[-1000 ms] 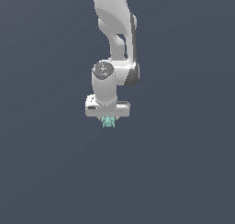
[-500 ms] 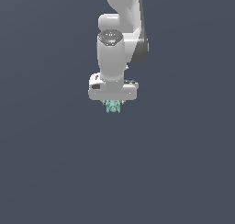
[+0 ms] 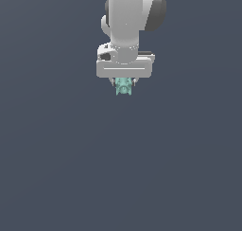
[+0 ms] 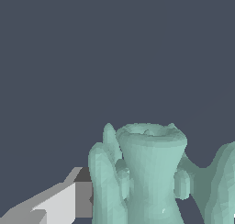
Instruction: Pick up the object and move it to a goal position.
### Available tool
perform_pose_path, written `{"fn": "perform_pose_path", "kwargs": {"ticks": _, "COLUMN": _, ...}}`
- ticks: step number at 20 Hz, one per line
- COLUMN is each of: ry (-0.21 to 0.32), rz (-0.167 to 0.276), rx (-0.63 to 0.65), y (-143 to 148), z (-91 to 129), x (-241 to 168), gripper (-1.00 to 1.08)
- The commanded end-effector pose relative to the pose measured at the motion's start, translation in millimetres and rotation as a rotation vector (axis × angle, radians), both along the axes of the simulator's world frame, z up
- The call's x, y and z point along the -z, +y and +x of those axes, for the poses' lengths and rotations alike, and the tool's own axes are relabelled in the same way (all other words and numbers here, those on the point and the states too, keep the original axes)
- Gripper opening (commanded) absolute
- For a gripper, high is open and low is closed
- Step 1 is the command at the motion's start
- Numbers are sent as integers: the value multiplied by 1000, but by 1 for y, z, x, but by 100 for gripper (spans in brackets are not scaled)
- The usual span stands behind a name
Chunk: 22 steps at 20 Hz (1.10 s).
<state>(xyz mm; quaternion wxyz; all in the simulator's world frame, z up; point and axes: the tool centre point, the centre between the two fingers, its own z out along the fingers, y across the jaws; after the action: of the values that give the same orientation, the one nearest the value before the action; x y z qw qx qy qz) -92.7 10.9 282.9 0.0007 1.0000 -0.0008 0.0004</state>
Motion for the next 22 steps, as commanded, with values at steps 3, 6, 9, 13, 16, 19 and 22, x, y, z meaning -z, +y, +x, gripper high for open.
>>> {"fn": "perform_pose_path", "kwargs": {"ticks": 3, "ry": 1, "rz": -1, "rx": 0, "y": 14, "z": -17, "x": -46, "gripper": -100}}
{"fn": "perform_pose_path", "kwargs": {"ticks": 6, "ry": 1, "rz": -1, "rx": 0, "y": 23, "z": -26, "x": -73, "gripper": -100}}
{"fn": "perform_pose_path", "kwargs": {"ticks": 9, "ry": 1, "rz": 0, "rx": 0, "y": 30, "z": -34, "x": -97, "gripper": -100}}
{"fn": "perform_pose_path", "kwargs": {"ticks": 13, "ry": 1, "rz": 0, "rx": 0, "y": 38, "z": -42, "x": -123, "gripper": -100}}
{"fn": "perform_pose_path", "kwargs": {"ticks": 16, "ry": 1, "rz": 1, "rx": 0, "y": 42, "z": -46, "x": -137, "gripper": -100}}
{"fn": "perform_pose_path", "kwargs": {"ticks": 19, "ry": 1, "rz": 1, "rx": 0, "y": 45, "z": -48, "x": -147, "gripper": -100}}
{"fn": "perform_pose_path", "kwargs": {"ticks": 22, "ry": 1, "rz": 1, "rx": 0, "y": 47, "z": -49, "x": -152, "gripper": -100}}
